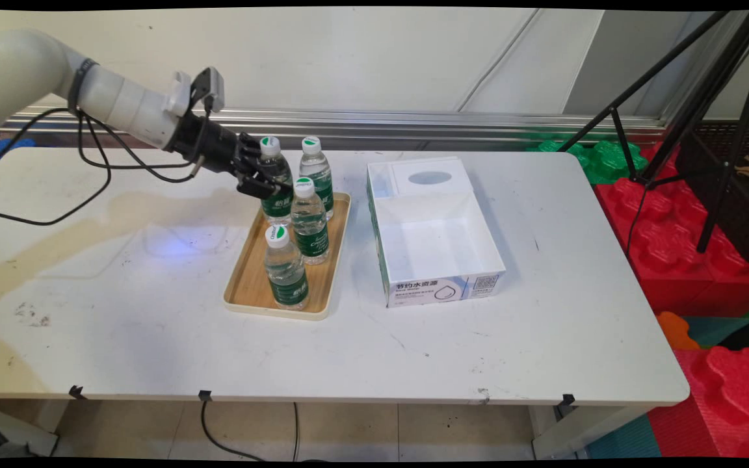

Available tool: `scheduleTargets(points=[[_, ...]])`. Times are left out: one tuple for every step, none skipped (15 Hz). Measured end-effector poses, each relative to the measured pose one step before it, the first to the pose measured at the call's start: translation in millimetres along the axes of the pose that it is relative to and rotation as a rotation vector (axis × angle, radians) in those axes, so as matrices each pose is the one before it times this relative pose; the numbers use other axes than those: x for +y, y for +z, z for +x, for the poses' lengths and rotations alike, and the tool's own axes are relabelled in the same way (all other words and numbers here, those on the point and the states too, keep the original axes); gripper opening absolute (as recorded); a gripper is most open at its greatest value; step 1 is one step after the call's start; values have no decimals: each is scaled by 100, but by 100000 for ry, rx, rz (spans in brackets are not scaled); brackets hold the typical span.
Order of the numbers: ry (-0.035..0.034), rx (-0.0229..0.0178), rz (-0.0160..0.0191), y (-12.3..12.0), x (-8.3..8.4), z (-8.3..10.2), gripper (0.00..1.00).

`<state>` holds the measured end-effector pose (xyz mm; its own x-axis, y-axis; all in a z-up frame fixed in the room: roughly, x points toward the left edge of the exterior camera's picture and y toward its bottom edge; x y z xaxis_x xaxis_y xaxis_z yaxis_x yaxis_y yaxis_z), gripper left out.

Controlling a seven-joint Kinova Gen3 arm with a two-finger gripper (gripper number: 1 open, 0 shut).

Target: Place the picked object on the tray

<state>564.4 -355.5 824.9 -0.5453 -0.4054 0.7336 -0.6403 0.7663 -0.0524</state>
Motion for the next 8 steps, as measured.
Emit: scheduleTargets(points=[[-311,-68,-18,539,-161,-262,0],[-363,-49,-60,480,-134,-249,0],[-400,-8,-44,348,-95,-203,0],[-263,45,-58,188,-49,-120,0],[-347,21,-156,265,-50,-178,100],[-245,-12,-119,160,-33,-119,100],[-313,153,-75,151,-30,-132,100],[-220,182,-280,181,-36,-53,100]])
